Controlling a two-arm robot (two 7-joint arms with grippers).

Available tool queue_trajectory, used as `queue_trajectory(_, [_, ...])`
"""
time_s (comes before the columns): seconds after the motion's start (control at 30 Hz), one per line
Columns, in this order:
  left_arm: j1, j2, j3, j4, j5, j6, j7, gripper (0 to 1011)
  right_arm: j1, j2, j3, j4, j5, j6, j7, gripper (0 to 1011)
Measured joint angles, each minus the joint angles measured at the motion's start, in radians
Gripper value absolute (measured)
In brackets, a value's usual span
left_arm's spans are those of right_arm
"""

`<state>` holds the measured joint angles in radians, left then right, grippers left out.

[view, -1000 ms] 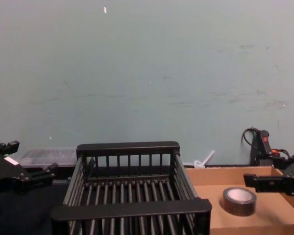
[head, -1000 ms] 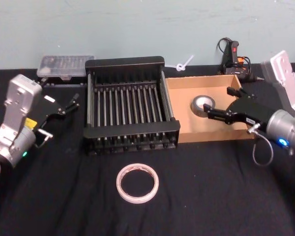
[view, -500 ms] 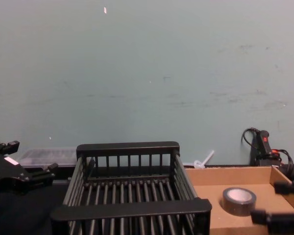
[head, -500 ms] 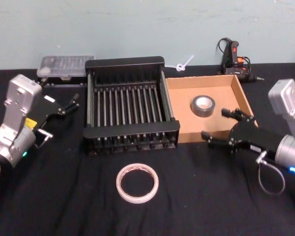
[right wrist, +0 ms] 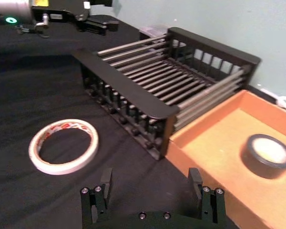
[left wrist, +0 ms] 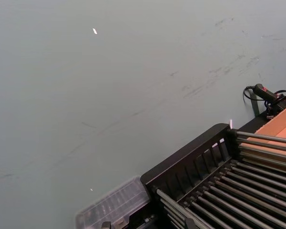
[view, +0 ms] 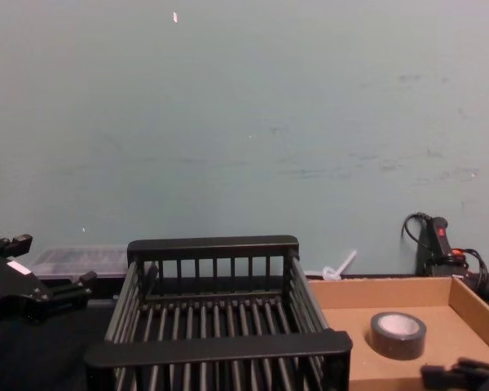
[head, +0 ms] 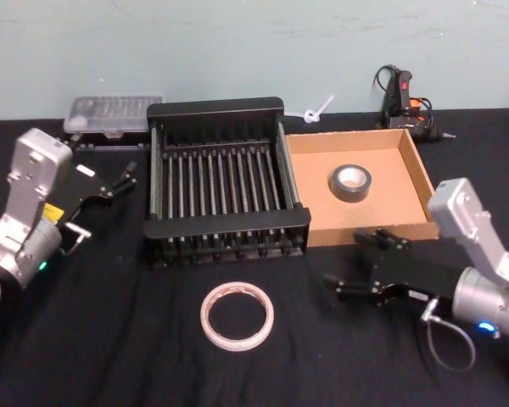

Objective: Pick up the white tape and place it into the black box , Pick up the silver tape and place it into the brown box.

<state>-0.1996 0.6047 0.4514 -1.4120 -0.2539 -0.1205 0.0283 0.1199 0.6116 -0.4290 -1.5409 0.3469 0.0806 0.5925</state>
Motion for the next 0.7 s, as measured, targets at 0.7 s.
queue_trajectory(0.7, [0.000,0.000,0.000,0.000,0.000,0.000,0.000,1001,0.094,-0.076,-0.145,0.053,-0.018,0.018,0.053,1002])
